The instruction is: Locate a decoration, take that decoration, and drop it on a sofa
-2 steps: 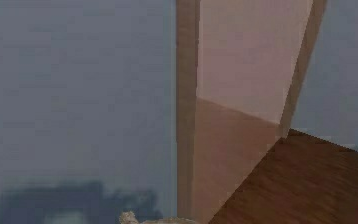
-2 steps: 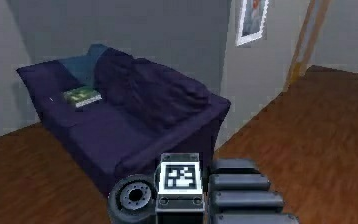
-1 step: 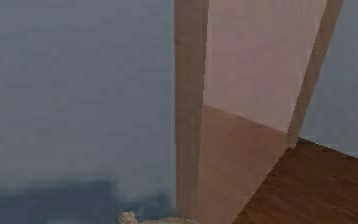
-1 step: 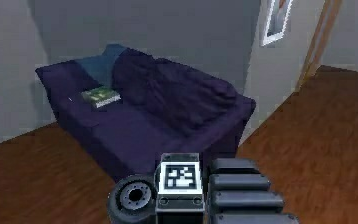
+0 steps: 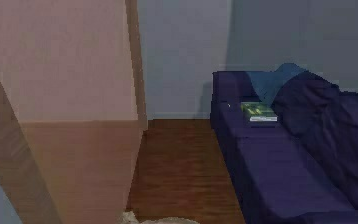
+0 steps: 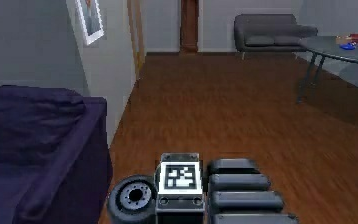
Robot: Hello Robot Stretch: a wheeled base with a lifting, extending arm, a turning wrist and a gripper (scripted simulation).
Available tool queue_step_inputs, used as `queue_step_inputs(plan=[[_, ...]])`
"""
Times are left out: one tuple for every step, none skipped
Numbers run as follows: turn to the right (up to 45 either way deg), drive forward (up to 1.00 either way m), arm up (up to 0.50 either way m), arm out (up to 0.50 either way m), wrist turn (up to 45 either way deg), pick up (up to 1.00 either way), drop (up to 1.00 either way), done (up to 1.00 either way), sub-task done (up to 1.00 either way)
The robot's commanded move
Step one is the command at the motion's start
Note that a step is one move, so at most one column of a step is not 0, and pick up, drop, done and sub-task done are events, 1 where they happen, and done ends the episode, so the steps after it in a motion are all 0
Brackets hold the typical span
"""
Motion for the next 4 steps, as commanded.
queue_step_inputs(plan=[[3.0, 0.00, 0.00, 0.00, 0.0, 0.00, 0.00, 0.00, 0.00], [0.0, 1.00, 0.00, 0.00, 0.0, 0.00, 0.00, 0.00, 0.00], [0.0, 0.40, 0.00, 0.00, 0.0, 0.00, 0.00, 0.00, 0.00], [-24.0, 0.00, 0.00, 0.00, 0.0, 0.00, 0.00, 0.00, 0.00]])
